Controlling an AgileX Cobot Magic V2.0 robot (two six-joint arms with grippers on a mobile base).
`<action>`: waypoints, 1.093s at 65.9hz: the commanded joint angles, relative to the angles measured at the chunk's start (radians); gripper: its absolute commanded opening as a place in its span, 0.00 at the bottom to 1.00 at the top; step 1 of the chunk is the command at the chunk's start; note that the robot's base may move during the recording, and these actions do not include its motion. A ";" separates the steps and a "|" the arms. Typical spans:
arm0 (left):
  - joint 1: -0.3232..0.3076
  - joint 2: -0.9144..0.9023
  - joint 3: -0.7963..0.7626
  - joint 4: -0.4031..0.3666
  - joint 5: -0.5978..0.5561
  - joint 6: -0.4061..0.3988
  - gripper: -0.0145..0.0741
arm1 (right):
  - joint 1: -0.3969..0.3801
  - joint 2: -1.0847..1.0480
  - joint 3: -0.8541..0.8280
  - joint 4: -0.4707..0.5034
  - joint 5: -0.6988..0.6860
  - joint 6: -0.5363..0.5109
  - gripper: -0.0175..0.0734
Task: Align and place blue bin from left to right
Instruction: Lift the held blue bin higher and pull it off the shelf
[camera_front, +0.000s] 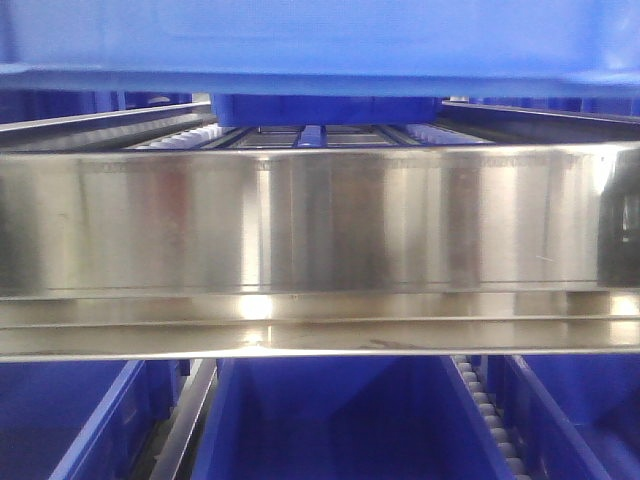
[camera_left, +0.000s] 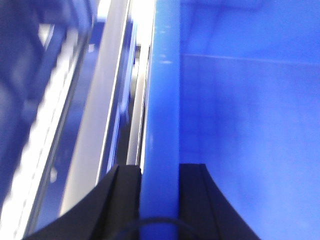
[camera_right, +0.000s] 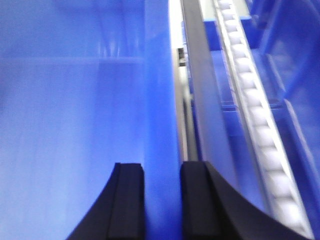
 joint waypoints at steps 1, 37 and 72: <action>-0.070 -0.086 0.060 0.084 -0.068 -0.081 0.04 | 0.047 -0.067 0.027 -0.051 -0.070 0.054 0.11; -0.241 -0.227 0.215 0.168 -0.068 -0.203 0.04 | 0.207 -0.200 0.139 -0.174 -0.002 0.189 0.11; -0.241 -0.227 0.215 0.168 -0.068 -0.203 0.04 | 0.207 -0.200 0.177 -0.174 -0.024 0.197 0.11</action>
